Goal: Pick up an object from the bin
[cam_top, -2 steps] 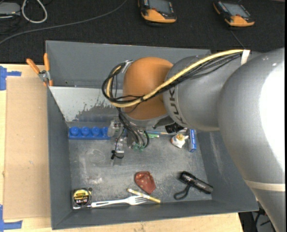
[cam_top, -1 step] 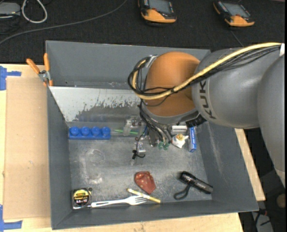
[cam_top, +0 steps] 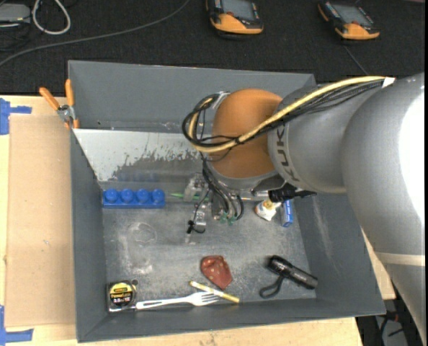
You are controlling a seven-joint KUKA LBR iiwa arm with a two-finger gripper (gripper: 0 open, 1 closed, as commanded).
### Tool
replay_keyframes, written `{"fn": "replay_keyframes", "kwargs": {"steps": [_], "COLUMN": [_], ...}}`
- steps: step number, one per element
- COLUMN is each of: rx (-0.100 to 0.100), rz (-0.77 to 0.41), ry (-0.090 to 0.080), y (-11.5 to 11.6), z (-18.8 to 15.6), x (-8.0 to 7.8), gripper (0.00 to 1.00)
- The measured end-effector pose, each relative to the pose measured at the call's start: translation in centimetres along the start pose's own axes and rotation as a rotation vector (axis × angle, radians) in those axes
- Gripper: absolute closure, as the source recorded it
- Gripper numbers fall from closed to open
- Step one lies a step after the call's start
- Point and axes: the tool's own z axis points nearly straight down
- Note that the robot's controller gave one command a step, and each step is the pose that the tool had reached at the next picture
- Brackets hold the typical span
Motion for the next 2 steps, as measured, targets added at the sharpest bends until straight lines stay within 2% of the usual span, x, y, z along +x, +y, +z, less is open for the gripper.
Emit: {"fn": "replay_keyframes", "kwargs": {"steps": [1, 2], "rx": [0.009, 0.004], "rz": [0.076, -0.261], "ry": [0.015, 0.012], "y": [1.1, 4.4], "z": [1.6, 3.3], "x": [0.2, 3.7], "gripper": [0.00, 0.00]}}
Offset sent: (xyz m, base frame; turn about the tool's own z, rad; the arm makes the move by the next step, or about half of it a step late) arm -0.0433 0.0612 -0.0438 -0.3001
